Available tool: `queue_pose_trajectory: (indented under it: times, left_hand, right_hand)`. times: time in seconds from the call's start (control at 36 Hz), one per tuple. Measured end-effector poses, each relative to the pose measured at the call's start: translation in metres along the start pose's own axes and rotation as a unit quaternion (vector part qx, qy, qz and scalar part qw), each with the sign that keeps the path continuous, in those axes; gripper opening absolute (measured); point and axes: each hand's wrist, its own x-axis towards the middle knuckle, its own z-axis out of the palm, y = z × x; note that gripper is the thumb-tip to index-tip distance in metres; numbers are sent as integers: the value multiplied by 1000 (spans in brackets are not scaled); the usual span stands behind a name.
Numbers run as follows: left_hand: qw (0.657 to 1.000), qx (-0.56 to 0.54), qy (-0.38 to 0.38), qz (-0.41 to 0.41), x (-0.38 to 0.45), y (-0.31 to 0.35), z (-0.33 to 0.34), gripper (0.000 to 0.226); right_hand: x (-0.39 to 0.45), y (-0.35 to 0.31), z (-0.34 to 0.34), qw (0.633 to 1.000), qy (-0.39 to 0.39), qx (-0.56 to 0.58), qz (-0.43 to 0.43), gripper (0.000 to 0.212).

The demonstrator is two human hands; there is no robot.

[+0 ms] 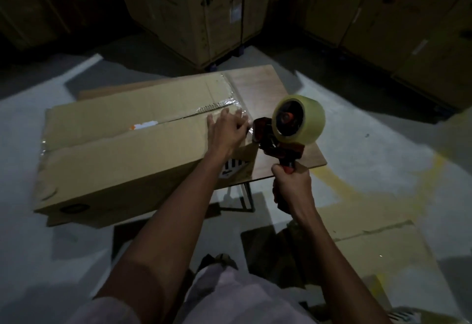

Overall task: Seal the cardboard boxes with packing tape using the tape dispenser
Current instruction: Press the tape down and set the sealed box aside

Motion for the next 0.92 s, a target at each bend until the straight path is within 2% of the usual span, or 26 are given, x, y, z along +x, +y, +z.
queue_pose_trajectory:
  times: [0.17, 0.31, 0.47, 0.67, 0.92]
  left_hand:
    - [1000, 8, -4, 5, 0, -2, -5, 40]
    - [998, 48, 33, 11, -2, -2, 3, 40]
    - [998, 45, 41, 2, -2, 0, 4, 42]
    - [998, 38, 46, 2, -2, 1, 2, 43]
    - [998, 20, 61, 2, -4, 4, 1, 41]
  right_hand:
    - [-1, -1, 2, 1000, -10, 19, -3, 24]
    - [-7, -4, 1, 1000, -4, 2, -10, 24]
    - [-10, -8, -5, 999, -10, -40, -27, 24]
    - [-8, -7, -6, 999, -21, -25, -22, 28]
    - [-7, -7, -9, 999, -27, -34, -20, 21]
